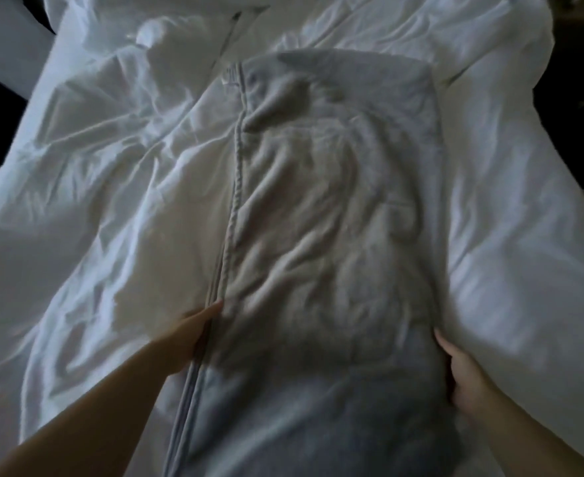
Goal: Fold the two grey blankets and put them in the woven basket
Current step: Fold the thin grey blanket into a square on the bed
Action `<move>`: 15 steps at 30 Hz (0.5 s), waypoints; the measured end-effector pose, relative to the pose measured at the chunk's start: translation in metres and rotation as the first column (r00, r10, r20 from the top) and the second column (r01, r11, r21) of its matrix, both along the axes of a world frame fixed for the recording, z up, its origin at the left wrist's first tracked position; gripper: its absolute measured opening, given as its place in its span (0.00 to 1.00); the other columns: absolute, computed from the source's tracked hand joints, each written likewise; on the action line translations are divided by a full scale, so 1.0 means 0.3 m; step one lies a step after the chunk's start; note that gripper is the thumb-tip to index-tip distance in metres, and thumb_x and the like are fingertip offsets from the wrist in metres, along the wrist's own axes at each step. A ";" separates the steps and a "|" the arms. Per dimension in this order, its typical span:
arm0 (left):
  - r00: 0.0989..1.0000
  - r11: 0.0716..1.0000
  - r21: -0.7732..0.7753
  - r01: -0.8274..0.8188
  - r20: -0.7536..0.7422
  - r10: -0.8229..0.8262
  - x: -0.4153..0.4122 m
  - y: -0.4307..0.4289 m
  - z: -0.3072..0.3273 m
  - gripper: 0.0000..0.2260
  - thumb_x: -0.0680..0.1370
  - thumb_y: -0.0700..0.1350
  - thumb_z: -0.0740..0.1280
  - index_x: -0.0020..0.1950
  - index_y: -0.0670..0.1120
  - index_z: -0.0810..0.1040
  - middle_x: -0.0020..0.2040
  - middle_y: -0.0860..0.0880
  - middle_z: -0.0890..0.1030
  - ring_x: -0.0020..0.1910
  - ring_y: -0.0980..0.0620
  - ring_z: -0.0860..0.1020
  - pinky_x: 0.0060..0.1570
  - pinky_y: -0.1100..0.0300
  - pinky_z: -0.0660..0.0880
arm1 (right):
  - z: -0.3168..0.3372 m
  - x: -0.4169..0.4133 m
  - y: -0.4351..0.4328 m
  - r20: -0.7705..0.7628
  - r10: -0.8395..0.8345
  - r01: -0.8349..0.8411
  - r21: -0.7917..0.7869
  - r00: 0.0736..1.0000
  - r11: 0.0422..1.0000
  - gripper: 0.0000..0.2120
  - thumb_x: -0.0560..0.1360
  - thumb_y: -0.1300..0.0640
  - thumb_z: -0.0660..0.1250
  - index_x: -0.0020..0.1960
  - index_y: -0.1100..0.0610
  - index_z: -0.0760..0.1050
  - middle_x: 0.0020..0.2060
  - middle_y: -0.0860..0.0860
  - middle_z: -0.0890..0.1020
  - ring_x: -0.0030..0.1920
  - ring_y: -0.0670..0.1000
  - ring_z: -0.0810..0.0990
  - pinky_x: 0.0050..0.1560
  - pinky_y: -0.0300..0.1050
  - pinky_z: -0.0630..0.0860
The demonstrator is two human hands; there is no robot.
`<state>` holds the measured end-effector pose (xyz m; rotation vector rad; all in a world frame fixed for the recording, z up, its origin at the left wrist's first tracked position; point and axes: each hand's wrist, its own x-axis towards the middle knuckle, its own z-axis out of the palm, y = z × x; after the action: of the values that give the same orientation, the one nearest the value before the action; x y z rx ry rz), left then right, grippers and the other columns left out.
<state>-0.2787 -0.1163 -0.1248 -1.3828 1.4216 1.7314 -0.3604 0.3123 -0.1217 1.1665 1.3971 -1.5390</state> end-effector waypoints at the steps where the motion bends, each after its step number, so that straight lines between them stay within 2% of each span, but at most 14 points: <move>1: 1.000 1.000 -0.005 0.024 0.021 -0.024 0.043 0.008 0.007 0.16 0.73 0.53 0.71 0.51 0.41 0.82 0.42 0.41 0.85 0.36 0.46 0.84 0.32 0.58 0.80 | 0.002 0.056 0.015 0.028 -0.006 0.006 -0.025 1.000 1.000 0.25 0.74 0.40 0.65 0.43 0.63 0.85 0.42 0.61 0.86 0.38 0.60 0.85 0.43 0.54 0.76; 4: 0.992 0.993 -0.018 0.113 0.055 -0.112 0.184 0.039 0.032 0.16 0.74 0.50 0.71 0.53 0.39 0.81 0.46 0.39 0.85 0.39 0.44 0.84 0.37 0.56 0.81 | 0.015 0.213 0.060 0.072 -0.038 0.042 -0.048 0.997 0.998 0.24 0.74 0.43 0.65 0.49 0.64 0.83 0.45 0.62 0.85 0.46 0.62 0.84 0.55 0.59 0.76; 5: 0.989 0.990 -0.023 0.140 0.057 -0.138 0.232 0.052 0.042 0.15 0.74 0.49 0.71 0.53 0.38 0.81 0.45 0.39 0.85 0.39 0.44 0.84 0.38 0.56 0.82 | 0.017 0.259 0.075 0.053 -0.054 0.056 -0.046 0.997 0.997 0.21 0.76 0.45 0.64 0.51 0.64 0.81 0.44 0.61 0.85 0.45 0.60 0.84 0.55 0.58 0.77; 8: 0.982 0.986 -0.055 0.159 0.114 -0.152 0.380 0.101 0.073 0.15 0.73 0.47 0.73 0.53 0.37 0.80 0.45 0.38 0.85 0.43 0.41 0.83 0.44 0.53 0.81 | 0.040 0.404 0.107 0.024 -0.096 0.098 -0.099 0.995 0.990 0.15 0.76 0.52 0.64 0.52 0.63 0.81 0.44 0.59 0.86 0.40 0.56 0.86 0.42 0.53 0.83; 12: 0.960 0.970 -0.080 0.230 0.180 -0.213 0.604 0.180 0.108 0.16 0.73 0.47 0.73 0.52 0.36 0.80 0.45 0.36 0.84 0.47 0.37 0.82 0.49 0.48 0.80 | 0.079 0.607 0.146 0.056 -0.003 0.011 -0.140 0.998 0.990 0.15 0.73 0.55 0.65 0.53 0.64 0.81 0.52 0.63 0.83 0.50 0.62 0.83 0.49 0.56 0.77; 15: 0.958 0.954 -0.164 0.249 0.189 -0.218 0.760 0.262 0.126 0.14 0.76 0.44 0.70 0.53 0.33 0.80 0.47 0.33 0.83 0.46 0.38 0.82 0.51 0.47 0.79 | 0.124 0.732 0.163 0.018 0.053 -0.051 -0.092 0.998 0.995 0.14 0.68 0.60 0.67 0.51 0.65 0.82 0.48 0.63 0.84 0.44 0.60 0.85 0.39 0.49 0.81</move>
<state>-0.0507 -0.0375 -0.0871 -1.3565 1.6117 1.3276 -0.1407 0.3612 -0.0844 1.0797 1.3201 -1.5345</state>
